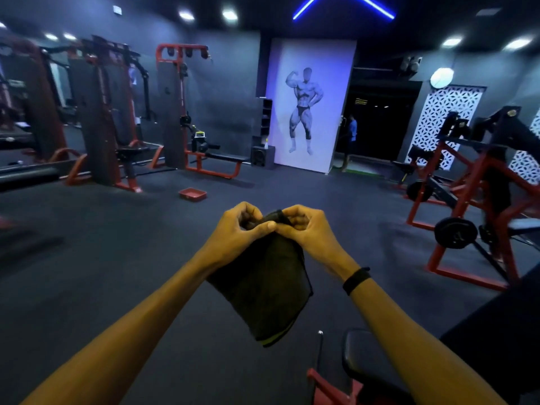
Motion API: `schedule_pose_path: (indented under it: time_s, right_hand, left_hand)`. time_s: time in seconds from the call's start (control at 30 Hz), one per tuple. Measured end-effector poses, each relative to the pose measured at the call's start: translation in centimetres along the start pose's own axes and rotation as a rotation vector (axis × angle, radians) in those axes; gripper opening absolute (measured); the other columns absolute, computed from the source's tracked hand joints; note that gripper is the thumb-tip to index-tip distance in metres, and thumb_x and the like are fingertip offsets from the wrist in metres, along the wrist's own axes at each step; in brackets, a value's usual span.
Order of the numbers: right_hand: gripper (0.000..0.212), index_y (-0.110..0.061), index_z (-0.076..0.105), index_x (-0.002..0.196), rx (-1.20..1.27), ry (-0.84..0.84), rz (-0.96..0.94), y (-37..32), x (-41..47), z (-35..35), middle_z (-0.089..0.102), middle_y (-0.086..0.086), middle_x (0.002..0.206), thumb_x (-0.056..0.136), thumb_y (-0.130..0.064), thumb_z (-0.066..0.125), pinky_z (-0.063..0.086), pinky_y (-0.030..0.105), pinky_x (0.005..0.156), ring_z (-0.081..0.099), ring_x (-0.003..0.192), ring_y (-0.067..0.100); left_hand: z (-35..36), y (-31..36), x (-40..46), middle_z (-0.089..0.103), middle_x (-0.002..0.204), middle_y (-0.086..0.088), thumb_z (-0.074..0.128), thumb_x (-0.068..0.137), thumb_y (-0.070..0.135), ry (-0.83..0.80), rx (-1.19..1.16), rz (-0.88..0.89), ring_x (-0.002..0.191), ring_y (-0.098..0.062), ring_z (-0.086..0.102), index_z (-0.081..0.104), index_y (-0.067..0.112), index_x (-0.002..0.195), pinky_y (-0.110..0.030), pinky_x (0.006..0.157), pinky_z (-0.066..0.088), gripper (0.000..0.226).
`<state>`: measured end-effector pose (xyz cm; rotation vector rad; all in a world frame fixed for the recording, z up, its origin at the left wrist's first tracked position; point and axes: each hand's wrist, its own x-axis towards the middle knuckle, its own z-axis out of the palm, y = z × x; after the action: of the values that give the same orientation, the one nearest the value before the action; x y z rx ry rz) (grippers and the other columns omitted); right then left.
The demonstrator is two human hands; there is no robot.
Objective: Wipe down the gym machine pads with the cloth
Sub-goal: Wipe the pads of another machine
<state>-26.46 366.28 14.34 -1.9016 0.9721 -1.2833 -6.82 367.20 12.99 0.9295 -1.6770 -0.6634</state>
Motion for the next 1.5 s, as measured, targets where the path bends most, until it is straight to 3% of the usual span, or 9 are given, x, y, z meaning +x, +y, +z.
schedule_pose_path:
  time_s: [0.1, 0.27, 0.53, 0.63, 0.77, 0.93, 1.1, 1.3, 1.5]
  right_hand:
    - [0.017, -0.009, 0.069, 0.102, 0.048, 0.136, 0.013, 2.9, 5.0, -1.2, 0.074, 0.013, 0.1, 0.086, -0.006, 0.076, 0.06, 0.033, 0.085, 0.072, 0.093, 0.02]
    - [0.016, -0.011, 0.068, 0.099, -0.022, 0.195, 0.01, 6.1, 13.4, -4.8, 0.072, 0.009, 0.096, 0.087, -0.002, 0.073, 0.06, 0.028, 0.081, 0.071, 0.087, 0.014]
    - [0.014, -0.015, 0.066, 0.091, -0.145, 0.286, 0.208, 15.1, 19.4, -11.5, 0.073, 0.005, 0.09, 0.088, -0.004, 0.073, 0.058, 0.045, 0.082, 0.069, 0.091, 0.025]
    - [0.015, -0.013, 0.068, 0.09, -0.153, 0.139, 0.304, 17.6, 20.9, -13.7, 0.072, 0.003, 0.085, 0.082, -0.009, 0.08, 0.057, 0.047, 0.085, 0.068, 0.087, 0.022]
    - [0.022, -0.006, 0.069, 0.097, -0.062, -0.104, 0.456, 21.0, 24.3, -17.6, 0.072, 0.013, 0.096, 0.078, -0.011, 0.078, 0.06, 0.036, 0.083, 0.07, 0.091, 0.022]
    - [0.01, -0.008, 0.069, 0.097, -0.24, 0.134, 0.413, 26.7, 31.7, -22.6, 0.074, 0.003, 0.088, 0.089, -0.005, 0.072, 0.055, 0.047, 0.094, 0.068, 0.089, 0.015]
    - [0.014, -0.006, 0.067, 0.096, -0.186, 0.038, 0.43, 29.4, 38.9, -29.0, 0.073, 0.004, 0.088, 0.085, -0.006, 0.075, 0.058, 0.03, 0.079, 0.07, 0.088, 0.016]
    - [0.012, -0.007, 0.067, 0.095, -0.208, 0.182, 0.404, 34.6, 46.6, -34.1, 0.073, -0.004, 0.08, 0.086, -0.002, 0.072, 0.056, 0.043, 0.09, 0.07, 0.086, 0.012]
    - [0.011, -0.01, 0.068, 0.093, -0.277, 0.258, 0.443, 42.1, 51.7, -38.2, 0.073, 0.003, 0.086, 0.086, -0.003, 0.072, 0.055, 0.047, 0.095, 0.069, 0.09, 0.019]
  left_hand:
    - [-1.6, -4.6, 4.5, 0.066, 0.081, -0.006, 0.084, 0.08, 0.026, -0.11, 0.119, 0.054, 0.072, -0.007, 0.061, 0.062, 0.006, 0.086, -0.019, 0.065, 0.05, 0.03]
    - [-2.9, -10.1, 13.6, 0.074, 0.083, -0.001, 0.082, 0.081, 0.01, -0.241, 0.256, 0.033, 0.077, -0.012, 0.07, 0.073, 0.014, 0.087, -0.028, 0.068, 0.057, 0.011]
    - [-1.1, -15.4, 27.7, 0.073, 0.087, 0.004, 0.082, 0.078, 0.003, -0.308, 0.374, 0.163, 0.079, -0.001, 0.067, 0.08, 0.01, 0.094, -0.005, 0.068, 0.047, 0.017]
    - [0.7, -17.8, 32.3, 0.073, 0.091, 0.001, 0.08, 0.08, 0.003, -0.355, 0.404, 0.205, 0.083, -0.007, 0.067, 0.08, 0.012, 0.095, -0.015, 0.072, 0.051, 0.017]
    - [3.9, -21.5, 37.8, 0.073, 0.09, 0.001, 0.078, 0.081, 0.002, -0.411, 0.379, 0.237, 0.084, -0.01, 0.068, 0.08, 0.012, 0.093, -0.024, 0.075, 0.055, 0.016]
    - [8.4, -24.3, 47.0, 0.073, 0.092, 0.001, 0.076, 0.084, 0.003, -0.467, 0.386, 0.285, 0.086, -0.009, 0.067, 0.077, 0.012, 0.095, -0.027, 0.078, 0.055, 0.014]
    - [12.3, -25.0, 57.5, 0.072, 0.094, 0.001, 0.076, 0.083, 0.003, -0.48, 0.431, 0.35, 0.087, -0.011, 0.066, 0.078, 0.011, 0.096, -0.035, 0.082, 0.058, 0.015]
    - [17.0, -30.3, 65.9, 0.071, 0.095, 0.007, 0.075, 0.084, 0.006, -0.44, 0.397, 0.317, 0.089, -0.013, 0.065, 0.076, 0.019, 0.094, -0.047, 0.082, 0.057, 0.016]
    - [23.3, -37.1, 74.4, 0.066, 0.092, 0.011, 0.072, 0.087, 0.008, -0.481, 0.37, 0.339, 0.088, -0.01, 0.061, 0.072, 0.023, 0.095, -0.046, 0.081, 0.055, 0.017]
